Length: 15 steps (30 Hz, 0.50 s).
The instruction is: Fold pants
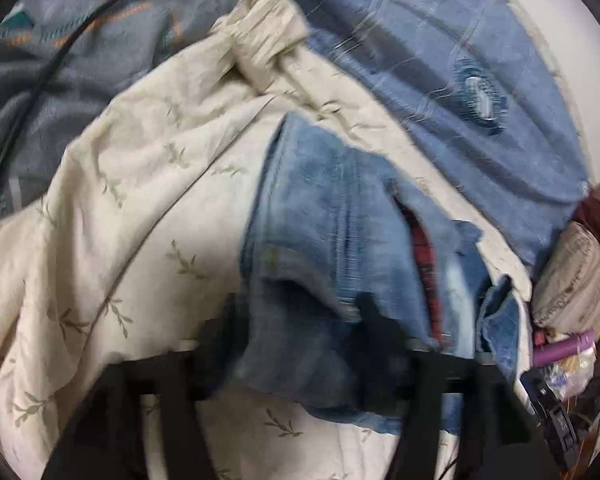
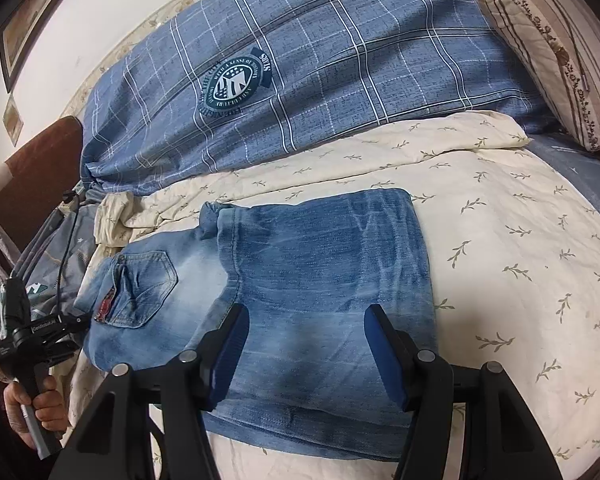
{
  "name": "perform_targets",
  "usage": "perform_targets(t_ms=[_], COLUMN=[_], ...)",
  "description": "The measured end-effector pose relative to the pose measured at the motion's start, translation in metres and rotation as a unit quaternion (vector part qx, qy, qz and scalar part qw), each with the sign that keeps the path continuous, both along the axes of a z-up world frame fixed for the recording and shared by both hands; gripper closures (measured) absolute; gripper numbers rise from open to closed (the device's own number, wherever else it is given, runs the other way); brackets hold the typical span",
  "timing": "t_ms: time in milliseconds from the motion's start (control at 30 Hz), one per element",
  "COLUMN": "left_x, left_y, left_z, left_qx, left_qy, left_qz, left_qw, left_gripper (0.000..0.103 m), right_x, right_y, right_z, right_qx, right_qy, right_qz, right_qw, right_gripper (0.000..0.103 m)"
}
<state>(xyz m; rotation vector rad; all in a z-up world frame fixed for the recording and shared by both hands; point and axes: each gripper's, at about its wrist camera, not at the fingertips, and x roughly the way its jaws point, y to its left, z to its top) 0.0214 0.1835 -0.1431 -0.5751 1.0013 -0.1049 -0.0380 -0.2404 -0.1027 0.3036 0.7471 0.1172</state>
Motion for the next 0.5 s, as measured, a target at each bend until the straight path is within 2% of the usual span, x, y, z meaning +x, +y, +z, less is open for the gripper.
perform_targets(t_ms=[67,100,133,167,233,400,500], left_x=[-0.001,-0.003,-0.004,-0.004,-0.006,-0.013,-0.024], left_y=[-0.001,-0.003,-0.006,-0.008,-0.013,-0.022,-0.042], left_z=[0.000,0.002,0.004,0.006,0.011,0.032,0.056], left_qx=[0.000,0.009,0.015,0.019,0.037,0.060,0.104], left_qy=[-0.005,-0.011,-0.018,-0.021,-0.033,-0.075,-0.129], left_qz=[0.005,0.000,-0.005,-0.008,-0.008,-0.013,-0.038], left_qw=[1.0000,0.9999,0.9997,0.9996,0.9987,0.9953,0.9854], left_gripper=[0.037,0.041,0.054,0.058,0.072,0.079,0.080], right_x=[0.000,0.000,0.000,0.000,0.000,-0.002,-0.002], right_y=[0.000,0.001,0.001,0.001,0.001,-0.006,-0.011], right_z=[0.000,0.000,-0.001,-0.001,-0.001,-0.002,-0.002], right_qx=[0.000,0.000,-0.001,-0.003,-0.003,-0.001,0.002], right_qy=[0.001,0.001,0.001,0.002,0.002,0.003,0.003], right_qz=[0.000,0.001,0.001,0.002,0.001,-0.006,-0.009], right_qw=[1.000,1.000,1.000,1.000,1.000,1.000,1.000], right_gripper=[0.040,0.040,0.040,0.040,0.040,0.040,0.040])
